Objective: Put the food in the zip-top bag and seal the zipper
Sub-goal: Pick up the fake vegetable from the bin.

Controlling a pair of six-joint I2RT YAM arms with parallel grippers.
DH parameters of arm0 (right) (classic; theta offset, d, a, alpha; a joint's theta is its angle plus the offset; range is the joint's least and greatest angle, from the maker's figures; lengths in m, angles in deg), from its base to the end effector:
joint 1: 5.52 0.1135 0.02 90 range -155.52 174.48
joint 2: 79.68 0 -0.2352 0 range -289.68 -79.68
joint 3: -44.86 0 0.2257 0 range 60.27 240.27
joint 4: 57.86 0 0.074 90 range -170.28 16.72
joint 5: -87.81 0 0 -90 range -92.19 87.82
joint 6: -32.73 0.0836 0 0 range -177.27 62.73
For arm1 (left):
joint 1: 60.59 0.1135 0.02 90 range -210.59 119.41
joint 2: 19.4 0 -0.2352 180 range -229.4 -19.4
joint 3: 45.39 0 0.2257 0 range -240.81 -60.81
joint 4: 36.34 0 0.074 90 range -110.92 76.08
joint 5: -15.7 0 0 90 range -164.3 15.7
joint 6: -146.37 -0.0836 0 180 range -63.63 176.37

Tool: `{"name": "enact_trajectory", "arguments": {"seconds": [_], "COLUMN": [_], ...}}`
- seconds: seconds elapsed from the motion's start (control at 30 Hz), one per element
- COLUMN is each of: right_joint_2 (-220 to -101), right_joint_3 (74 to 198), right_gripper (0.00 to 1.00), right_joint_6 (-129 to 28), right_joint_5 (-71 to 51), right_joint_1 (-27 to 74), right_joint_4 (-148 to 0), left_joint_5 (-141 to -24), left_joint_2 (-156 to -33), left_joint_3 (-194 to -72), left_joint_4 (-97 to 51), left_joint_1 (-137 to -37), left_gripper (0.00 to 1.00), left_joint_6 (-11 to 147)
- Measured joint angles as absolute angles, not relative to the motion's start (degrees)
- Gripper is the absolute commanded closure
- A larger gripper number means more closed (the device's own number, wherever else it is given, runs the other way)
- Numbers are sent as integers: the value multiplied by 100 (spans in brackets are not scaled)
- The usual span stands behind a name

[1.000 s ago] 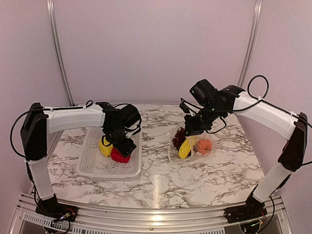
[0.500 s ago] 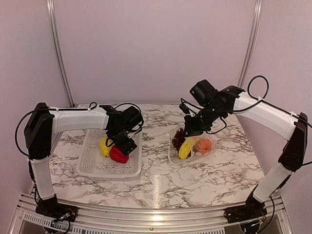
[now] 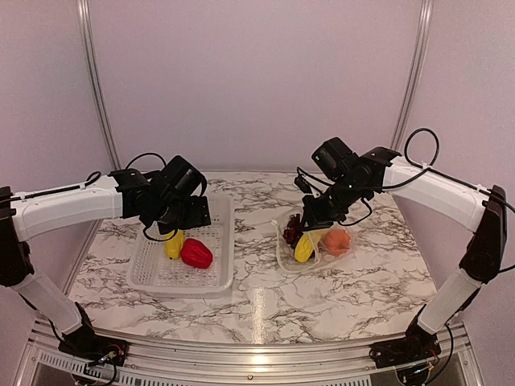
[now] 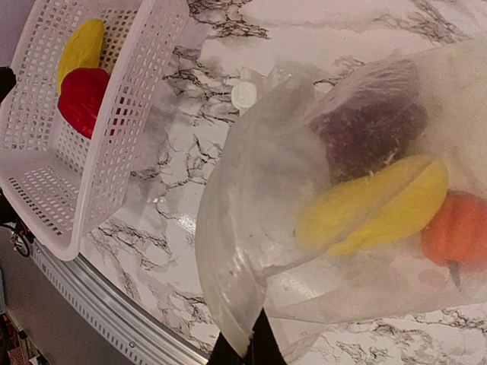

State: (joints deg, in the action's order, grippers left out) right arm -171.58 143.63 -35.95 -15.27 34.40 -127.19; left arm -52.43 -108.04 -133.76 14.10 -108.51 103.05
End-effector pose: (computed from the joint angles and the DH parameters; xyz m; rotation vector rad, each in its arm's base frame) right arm 0.2362 0.2223 0.2377 -0.5257 2.7275 0.6205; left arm 0.2484 -0.2286 0.2303 -0.1389 2.3910 -0.3138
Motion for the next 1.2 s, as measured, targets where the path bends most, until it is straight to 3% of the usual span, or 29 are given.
{"name": "enact_trajectory", "arguments": {"seconds": [0.37,0.77,1.2], "right_joint_2": [-17158,-16980,-16650], "right_joint_3": [14319,14024,13836], "right_gripper": [100,100,100], "right_joint_6": [-3595,-3551,-3328], "right_joint_5": [-1597,-1627,-1612], "right_joint_1": [3440,3442,3470], "right_joint_4": [-12553,-12467,-12454], "left_joint_5": [-5602,-6032,-6142], "left_joint_2": [-10846,-11552,-12170], "left_joint_3": [-12467,-12325,-12921], "left_joint_4": [949,702,676], "left_joint_1": [-10984,-10628,-10350], "left_gripper": [12,12,31], "left_joint_6": [12923,13855,13168]}}
